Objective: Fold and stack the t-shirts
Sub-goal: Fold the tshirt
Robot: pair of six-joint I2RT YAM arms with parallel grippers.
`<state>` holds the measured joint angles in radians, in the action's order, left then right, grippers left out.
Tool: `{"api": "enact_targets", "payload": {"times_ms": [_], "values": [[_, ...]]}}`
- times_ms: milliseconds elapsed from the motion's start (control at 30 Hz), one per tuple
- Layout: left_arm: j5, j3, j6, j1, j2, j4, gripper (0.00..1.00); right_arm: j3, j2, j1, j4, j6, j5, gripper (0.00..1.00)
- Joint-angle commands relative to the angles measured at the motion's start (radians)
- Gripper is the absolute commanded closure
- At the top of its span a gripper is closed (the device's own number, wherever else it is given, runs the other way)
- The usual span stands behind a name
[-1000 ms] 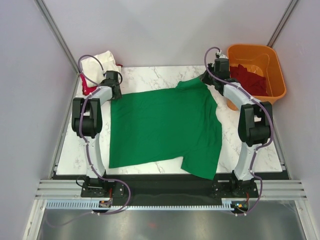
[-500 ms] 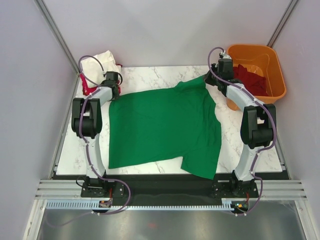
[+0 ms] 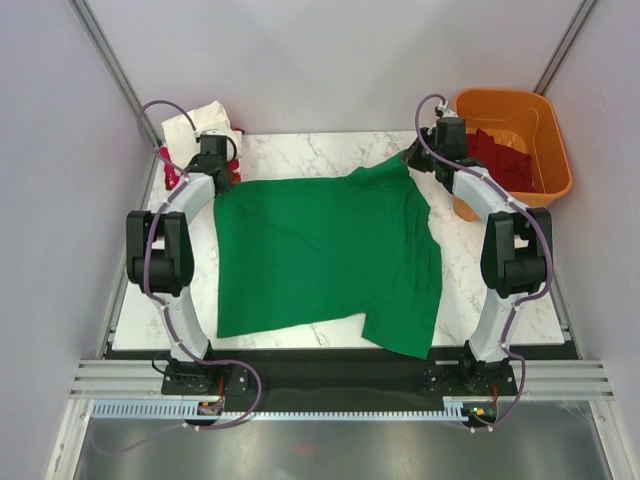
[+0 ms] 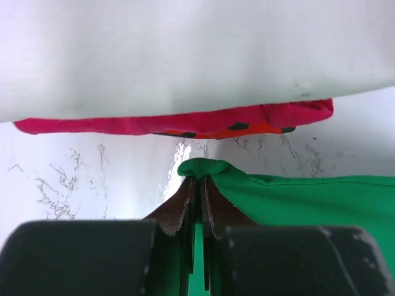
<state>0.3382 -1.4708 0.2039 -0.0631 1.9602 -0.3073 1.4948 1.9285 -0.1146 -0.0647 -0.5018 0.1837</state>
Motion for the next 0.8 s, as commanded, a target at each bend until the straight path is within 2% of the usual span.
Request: {"api": "enact_targets", "payload": {"times_ms": [0, 200, 267, 400, 500, 767], "values": [[0.015, 0.033, -0.006, 0.003, -0.102, 0.013, 0.91, 0.012, -0.066, 0.003, 0.029, -0.007, 0.028, 1.00], [0.022, 0.177, 0.012, -0.014, -0.274, 0.013, 0.91, -0.143, -0.204, 0.001, 0.035, -0.058, -0.010, 1.00], [0.033, 0.243, 0.089, -0.023, -0.317, 0.013, 0.96, -0.206, -0.246, 0.003, 0.057, -0.086, -0.033, 1.00], [0.065, 0.375, 0.153, -0.044, -0.420, 0.014, 0.96, -0.399, -0.360, 0.003, 0.103, -0.133, -0.082, 1.00], [0.073, 0.450, 0.183, -0.060, -0.491, 0.014, 0.96, -0.484, -0.407, 0.003, 0.112, -0.150, -0.098, 1.00], [0.058, 0.601, 0.264, -0.092, -0.603, -0.033, 0.96, -0.571, -0.434, 0.003, 0.068, -0.161, -0.139, 1.00]]}}
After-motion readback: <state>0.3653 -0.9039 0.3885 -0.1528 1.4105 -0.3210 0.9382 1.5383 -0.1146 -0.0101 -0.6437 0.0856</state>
